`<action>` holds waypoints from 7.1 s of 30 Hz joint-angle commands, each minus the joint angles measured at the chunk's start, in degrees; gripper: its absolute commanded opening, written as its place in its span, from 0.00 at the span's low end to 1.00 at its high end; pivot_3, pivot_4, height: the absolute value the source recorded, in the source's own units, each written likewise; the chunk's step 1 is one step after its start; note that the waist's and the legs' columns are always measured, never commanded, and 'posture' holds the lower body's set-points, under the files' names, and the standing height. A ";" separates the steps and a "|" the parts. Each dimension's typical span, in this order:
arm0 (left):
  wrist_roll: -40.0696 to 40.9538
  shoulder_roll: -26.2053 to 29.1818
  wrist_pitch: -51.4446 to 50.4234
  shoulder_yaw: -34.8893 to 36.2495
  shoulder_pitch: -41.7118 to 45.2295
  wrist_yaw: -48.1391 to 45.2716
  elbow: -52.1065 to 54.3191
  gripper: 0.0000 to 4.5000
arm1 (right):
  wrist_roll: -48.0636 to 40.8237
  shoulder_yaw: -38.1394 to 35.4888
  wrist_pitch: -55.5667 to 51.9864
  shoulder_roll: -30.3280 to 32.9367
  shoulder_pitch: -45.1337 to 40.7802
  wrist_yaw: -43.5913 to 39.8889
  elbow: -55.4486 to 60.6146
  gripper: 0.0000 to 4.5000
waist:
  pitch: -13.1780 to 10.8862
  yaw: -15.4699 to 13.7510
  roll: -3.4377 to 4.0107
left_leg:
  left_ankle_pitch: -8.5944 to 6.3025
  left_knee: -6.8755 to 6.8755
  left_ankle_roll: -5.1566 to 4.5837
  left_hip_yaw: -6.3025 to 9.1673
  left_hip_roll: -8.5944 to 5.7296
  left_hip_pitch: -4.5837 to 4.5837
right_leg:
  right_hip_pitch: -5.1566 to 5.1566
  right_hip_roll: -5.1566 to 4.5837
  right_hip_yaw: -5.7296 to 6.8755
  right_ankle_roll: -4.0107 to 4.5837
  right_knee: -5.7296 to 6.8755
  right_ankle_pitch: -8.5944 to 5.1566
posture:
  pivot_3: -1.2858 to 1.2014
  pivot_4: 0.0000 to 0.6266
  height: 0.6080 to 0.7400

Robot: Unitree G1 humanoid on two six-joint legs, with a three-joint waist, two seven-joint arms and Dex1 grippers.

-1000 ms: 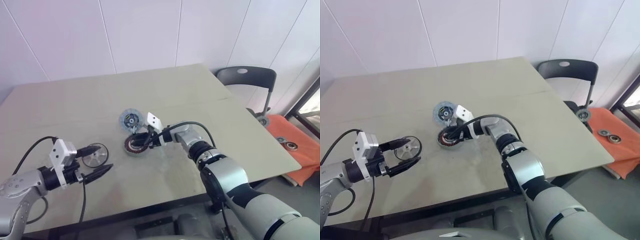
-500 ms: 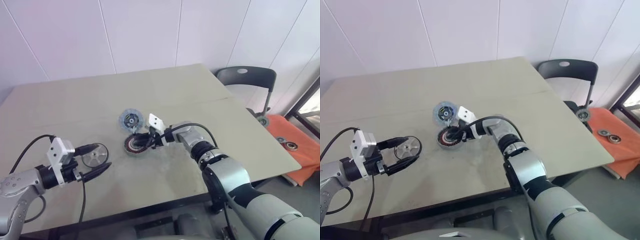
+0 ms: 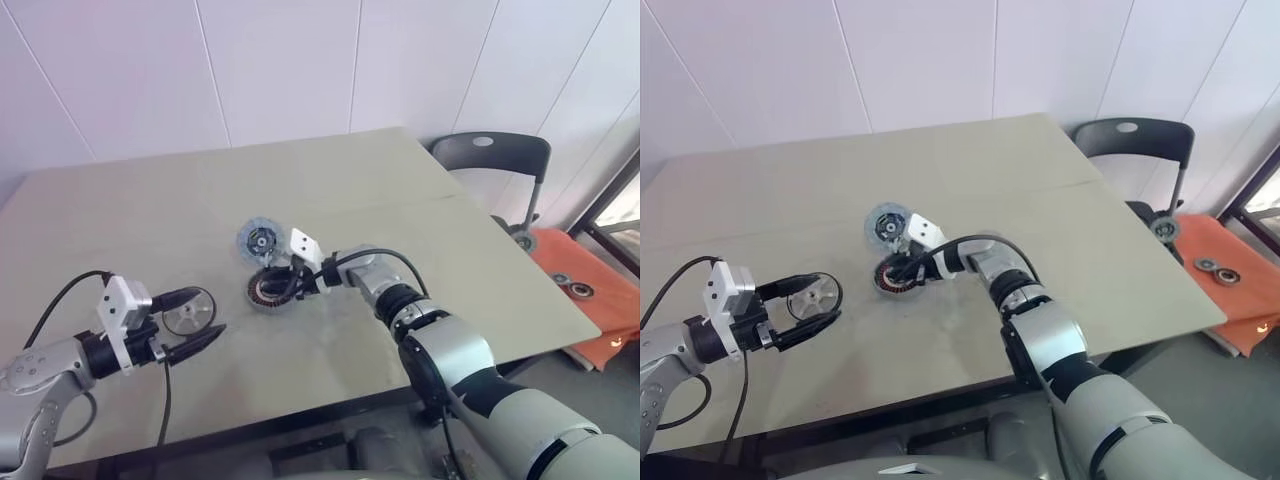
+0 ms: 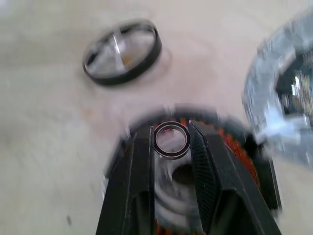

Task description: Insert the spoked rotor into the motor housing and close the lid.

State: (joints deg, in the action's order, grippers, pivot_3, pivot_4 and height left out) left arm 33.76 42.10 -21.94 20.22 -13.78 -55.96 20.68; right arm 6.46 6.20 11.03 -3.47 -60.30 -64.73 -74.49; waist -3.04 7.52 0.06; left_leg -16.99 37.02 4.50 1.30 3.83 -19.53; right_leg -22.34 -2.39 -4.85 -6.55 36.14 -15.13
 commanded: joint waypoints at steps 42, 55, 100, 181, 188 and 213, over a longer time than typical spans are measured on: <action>0.14 0.04 1.00 -0.02 0.74 0.06 0.70 1.00 | 3.46 2.19 2.12 2.30 0.65 3.73 0.11 0.15 | 0.00 -0.04 -0.04 | 0.00 -0.01 0.00 0.01 0.00 -0.02 | -0.01 0.00 0.01 0.02 -0.01 -0.01 | 0.52 0.00 1.00; -0.02 0.13 1.07 -0.20 1.11 -0.05 0.44 1.00 | 3.36 2.30 2.24 2.27 1.17 2.28 0.29 0.15 | 0.00 -0.02 -0.04 | 0.00 -0.01 0.00 0.01 0.00 -0.01 | -0.01 0.00 0.01 0.02 -0.01 -0.02 | 0.52 0.00 1.00; -0.48 -0.13 1.22 -1.53 2.77 -0.12 -1.08 1.00 | -1.68 -2.00 -4.44 4.03 0.90 -6.53 1.30 0.00 | 0.00 -0.03 -0.04 | 0.00 -0.03 0.00 0.02 0.00 -0.01 | -0.01 0.01 0.01 0.02 -0.02 -0.02 | 0.52 0.00 1.00; -0.60 -1.75 1.64 -2.11 1.04 0.92 -0.26 1.00 | -7.69 -3.35 -7.03 2.66 1.33 -16.31 6.11 0.00 | -0.01 -0.07 -0.04 | 0.00 -0.03 0.00 0.05 0.00 -0.02 | -0.01 0.01 0.03 -0.05 -0.02 0.02 | 0.52 0.00 1.00; -0.47 -2.02 2.25 -1.39 -0.22 1.43 -0.13 1.00 | -6.93 -2.74 -4.48 2.44 1.15 -11.20 5.96 0.00 | -0.01 -0.07 -0.04 | 0.00 -0.03 0.00 0.06 0.00 -0.02 | -0.03 0.02 0.03 0.02 -0.02 -0.02 | 0.52 0.00 1.00; 11.54 -16.61 1.16 9.93 -20.51 13.79 15.31 1.00 | -7.25 -1.58 -3.91 1.07 2.00 -10.76 6.89 0.00 | -0.06 -0.08 -0.16 | -0.01 -0.02 0.01 0.05 0.00 -0.06 | -0.09 0.00 0.02 0.15 -0.05 -0.09 | 0.52 0.00 1.00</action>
State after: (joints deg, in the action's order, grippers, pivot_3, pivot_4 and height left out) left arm 42.86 26.01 -20.95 27.88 -33.85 -43.33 34.71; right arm -0.03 5.12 6.63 -1.81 -57.22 -75.62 -68.93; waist -3.10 7.44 -0.09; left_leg -17.00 37.00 4.51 1.35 3.83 -19.59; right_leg -22.43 -2.38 -4.82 -6.39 36.10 -15.23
